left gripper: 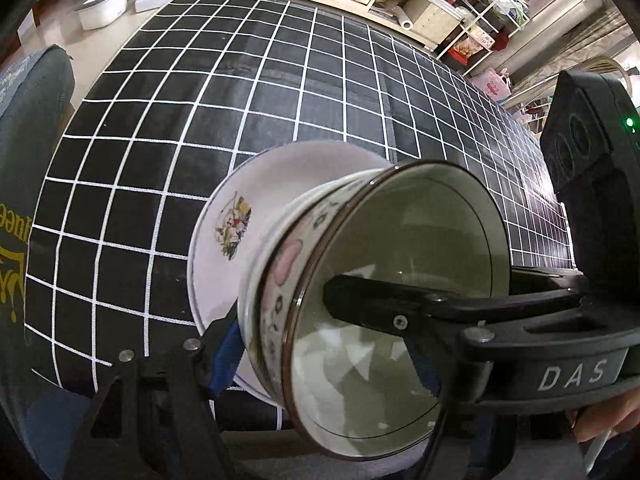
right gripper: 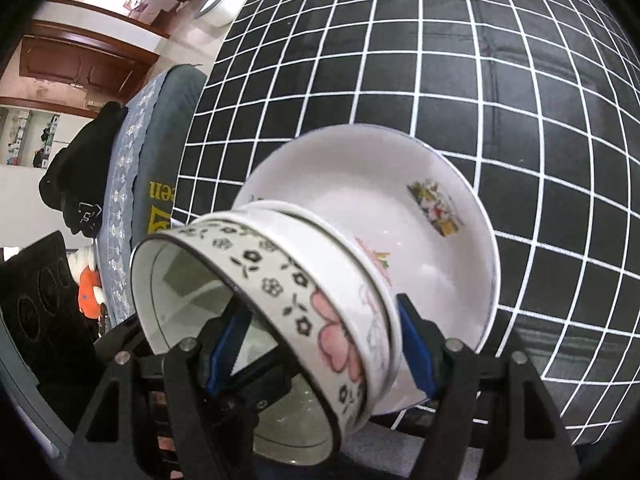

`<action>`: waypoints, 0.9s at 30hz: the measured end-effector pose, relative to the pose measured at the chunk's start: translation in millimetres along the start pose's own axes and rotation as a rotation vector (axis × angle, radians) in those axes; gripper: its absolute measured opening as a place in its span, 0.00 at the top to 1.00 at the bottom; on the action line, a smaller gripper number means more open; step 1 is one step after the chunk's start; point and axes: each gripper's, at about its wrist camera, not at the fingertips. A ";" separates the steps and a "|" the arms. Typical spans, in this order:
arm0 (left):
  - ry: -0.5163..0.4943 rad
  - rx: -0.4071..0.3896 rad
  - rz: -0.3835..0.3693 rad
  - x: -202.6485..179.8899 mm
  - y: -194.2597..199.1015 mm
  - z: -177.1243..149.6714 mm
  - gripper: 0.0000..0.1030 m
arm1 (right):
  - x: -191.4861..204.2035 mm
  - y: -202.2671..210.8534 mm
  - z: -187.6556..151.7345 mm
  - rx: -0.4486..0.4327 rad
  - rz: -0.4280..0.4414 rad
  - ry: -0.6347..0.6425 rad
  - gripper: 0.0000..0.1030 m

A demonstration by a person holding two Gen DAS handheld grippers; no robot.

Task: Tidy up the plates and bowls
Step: 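Carry the bowl stack over the plate stack and lower it onto the plates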

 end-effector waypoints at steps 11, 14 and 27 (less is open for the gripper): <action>-0.034 0.013 0.009 -8.6 -13.2 12.0 0.32 | -16.1 0.5 0.6 0.013 0.024 -0.039 0.28; -0.052 0.000 0.019 -10.7 -13.4 10.9 0.32 | -20.5 -0.9 -0.8 0.017 0.035 -0.051 0.27; -0.130 -0.048 0.102 -25.1 -12.1 12.8 0.33 | -20.1 20.9 -4.5 -0.092 -0.119 0.017 0.23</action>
Point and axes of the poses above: each gripper's, at about its wrist camera, not at the fingertips, and y roughly against the way its jaws point, x to its left, z to its top, and after that the axes turned 4 degrees about -z, right-handed
